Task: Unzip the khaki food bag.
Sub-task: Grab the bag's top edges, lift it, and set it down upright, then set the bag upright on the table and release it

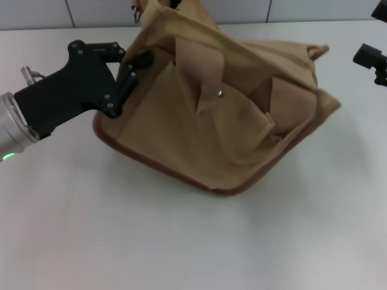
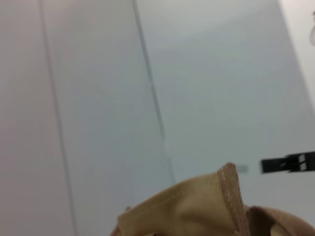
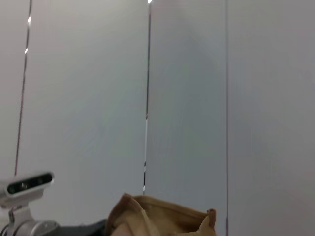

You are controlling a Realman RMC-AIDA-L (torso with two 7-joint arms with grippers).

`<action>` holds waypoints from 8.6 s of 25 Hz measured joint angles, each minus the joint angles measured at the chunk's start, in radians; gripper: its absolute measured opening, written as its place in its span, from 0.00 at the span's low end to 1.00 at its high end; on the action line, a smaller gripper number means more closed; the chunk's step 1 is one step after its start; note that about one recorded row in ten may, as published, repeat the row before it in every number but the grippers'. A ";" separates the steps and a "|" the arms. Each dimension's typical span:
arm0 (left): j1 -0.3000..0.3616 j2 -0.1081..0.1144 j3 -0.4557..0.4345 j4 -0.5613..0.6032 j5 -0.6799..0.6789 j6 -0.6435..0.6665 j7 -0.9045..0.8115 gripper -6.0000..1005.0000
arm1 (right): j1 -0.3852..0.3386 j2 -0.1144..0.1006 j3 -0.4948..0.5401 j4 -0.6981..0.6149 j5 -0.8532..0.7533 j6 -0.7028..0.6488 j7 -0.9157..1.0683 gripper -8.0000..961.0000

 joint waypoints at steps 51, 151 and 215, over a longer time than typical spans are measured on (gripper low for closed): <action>-0.025 -0.008 0.036 0.098 -0.027 0.129 -0.008 0.07 | 0.061 0.030 -0.371 -0.259 -0.050 0.036 0.200 0.56; -0.053 -0.010 0.029 0.081 -0.134 0.080 0.030 0.08 | 0.055 0.028 -0.309 -0.337 -0.141 0.070 0.323 0.01; -0.082 -0.012 0.040 -0.018 -0.249 0.112 0.034 0.09 | -0.013 0.019 -0.012 -0.213 -0.438 0.013 0.168 0.65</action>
